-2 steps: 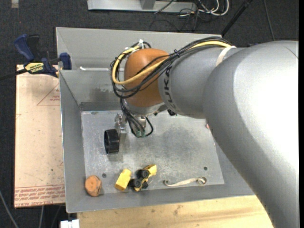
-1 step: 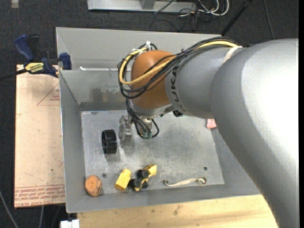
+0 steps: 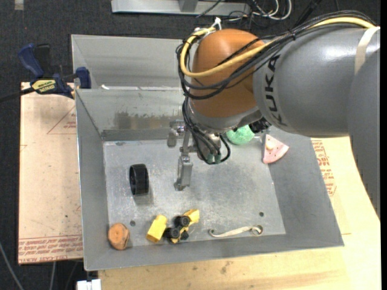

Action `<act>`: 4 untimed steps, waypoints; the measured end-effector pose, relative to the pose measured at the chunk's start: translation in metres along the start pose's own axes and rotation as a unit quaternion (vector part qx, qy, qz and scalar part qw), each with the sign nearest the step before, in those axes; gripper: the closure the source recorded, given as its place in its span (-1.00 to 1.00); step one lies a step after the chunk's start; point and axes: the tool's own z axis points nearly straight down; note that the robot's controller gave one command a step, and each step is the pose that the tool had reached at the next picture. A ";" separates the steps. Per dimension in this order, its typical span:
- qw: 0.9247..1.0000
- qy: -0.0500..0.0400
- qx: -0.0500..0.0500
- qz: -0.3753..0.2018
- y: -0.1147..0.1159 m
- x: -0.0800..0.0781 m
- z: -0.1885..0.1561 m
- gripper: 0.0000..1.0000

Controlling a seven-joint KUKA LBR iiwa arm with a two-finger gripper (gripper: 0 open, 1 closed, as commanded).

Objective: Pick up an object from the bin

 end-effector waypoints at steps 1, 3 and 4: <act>1.000 -0.002 -0.001 0.000 0.000 0.001 -0.006 -1.00; 1.000 -0.002 -0.001 0.001 -0.025 0.019 0.073 -1.00; 0.999 -0.001 0.000 -0.041 -0.045 0.049 0.123 -1.00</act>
Offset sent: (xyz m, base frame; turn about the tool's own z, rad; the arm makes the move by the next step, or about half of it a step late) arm -0.0271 -0.0221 -0.1012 -0.0782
